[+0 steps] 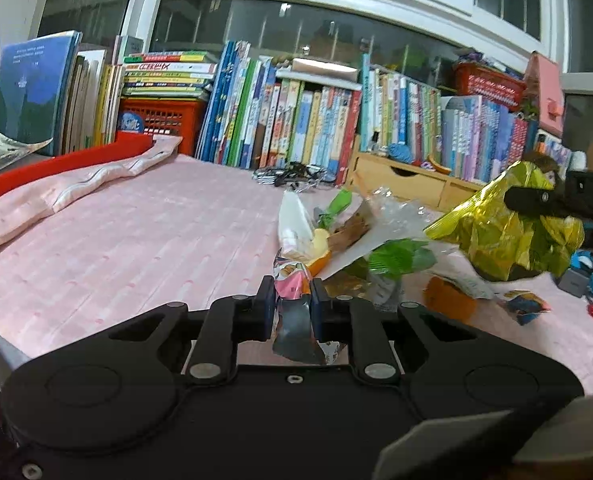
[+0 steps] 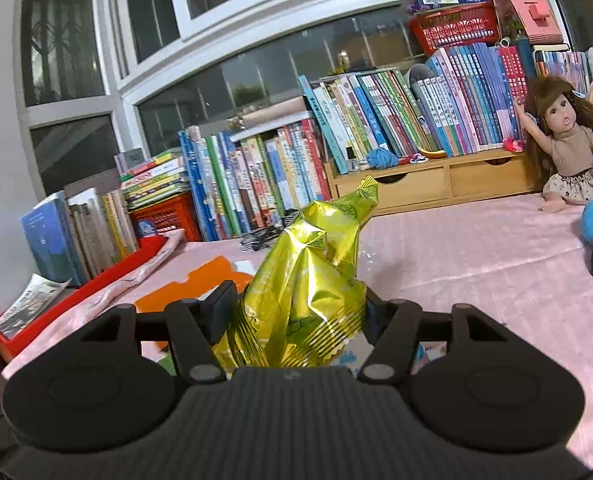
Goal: Collect trash
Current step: 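Lower both held items into the black bin and release them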
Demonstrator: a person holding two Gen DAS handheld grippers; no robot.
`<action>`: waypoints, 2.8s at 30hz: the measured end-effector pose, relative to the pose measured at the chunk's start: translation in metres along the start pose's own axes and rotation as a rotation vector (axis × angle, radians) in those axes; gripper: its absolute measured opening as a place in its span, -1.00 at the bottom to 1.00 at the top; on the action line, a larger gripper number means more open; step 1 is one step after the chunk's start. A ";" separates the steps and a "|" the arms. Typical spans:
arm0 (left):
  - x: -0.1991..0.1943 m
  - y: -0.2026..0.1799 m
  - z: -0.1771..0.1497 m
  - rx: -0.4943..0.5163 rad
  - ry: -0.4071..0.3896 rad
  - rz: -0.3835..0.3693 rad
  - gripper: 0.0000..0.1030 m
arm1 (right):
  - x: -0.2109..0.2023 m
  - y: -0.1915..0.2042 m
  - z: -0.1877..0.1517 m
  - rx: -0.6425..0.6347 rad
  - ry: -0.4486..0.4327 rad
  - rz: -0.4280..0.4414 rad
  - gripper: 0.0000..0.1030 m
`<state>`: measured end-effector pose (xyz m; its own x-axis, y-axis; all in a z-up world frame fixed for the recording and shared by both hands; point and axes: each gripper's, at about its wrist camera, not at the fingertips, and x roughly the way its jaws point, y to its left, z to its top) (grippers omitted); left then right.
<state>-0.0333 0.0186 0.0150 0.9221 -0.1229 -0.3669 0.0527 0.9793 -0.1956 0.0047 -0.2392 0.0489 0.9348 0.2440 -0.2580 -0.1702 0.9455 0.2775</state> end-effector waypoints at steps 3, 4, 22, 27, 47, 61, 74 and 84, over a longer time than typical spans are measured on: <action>-0.018 -0.003 0.000 0.002 -0.010 -0.016 -0.68 | -0.021 0.005 -0.010 -0.005 0.000 0.023 0.27; -0.026 -0.003 -0.002 -0.011 -0.015 -0.013 -0.68 | -0.029 0.007 -0.014 0.002 0.000 0.024 0.27; -0.107 -0.009 -0.066 0.042 0.192 -0.108 -0.68 | -0.126 0.011 -0.122 0.055 0.271 0.089 0.27; -0.098 -0.013 -0.088 0.088 0.303 -0.119 -0.68 | -0.116 0.010 -0.154 0.043 0.373 0.062 0.28; 0.007 -0.011 -0.192 0.147 0.710 -0.013 -0.67 | -0.038 -0.001 -0.249 0.031 0.704 0.025 0.29; 0.028 -0.016 -0.209 0.163 0.779 0.004 -0.63 | -0.019 -0.001 -0.265 0.065 0.752 0.016 0.39; 0.021 -0.018 -0.198 0.177 0.744 0.021 -0.12 | -0.024 -0.004 -0.258 0.049 0.734 0.016 0.60; -0.024 -0.025 -0.132 0.237 0.539 -0.029 0.54 | -0.056 -0.003 -0.204 0.025 0.565 0.057 0.60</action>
<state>-0.1074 -0.0239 -0.0912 0.5972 -0.1535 -0.7873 0.2162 0.9760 -0.0262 -0.1107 -0.2115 -0.1259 0.6113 0.3782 -0.6951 -0.2017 0.9239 0.3253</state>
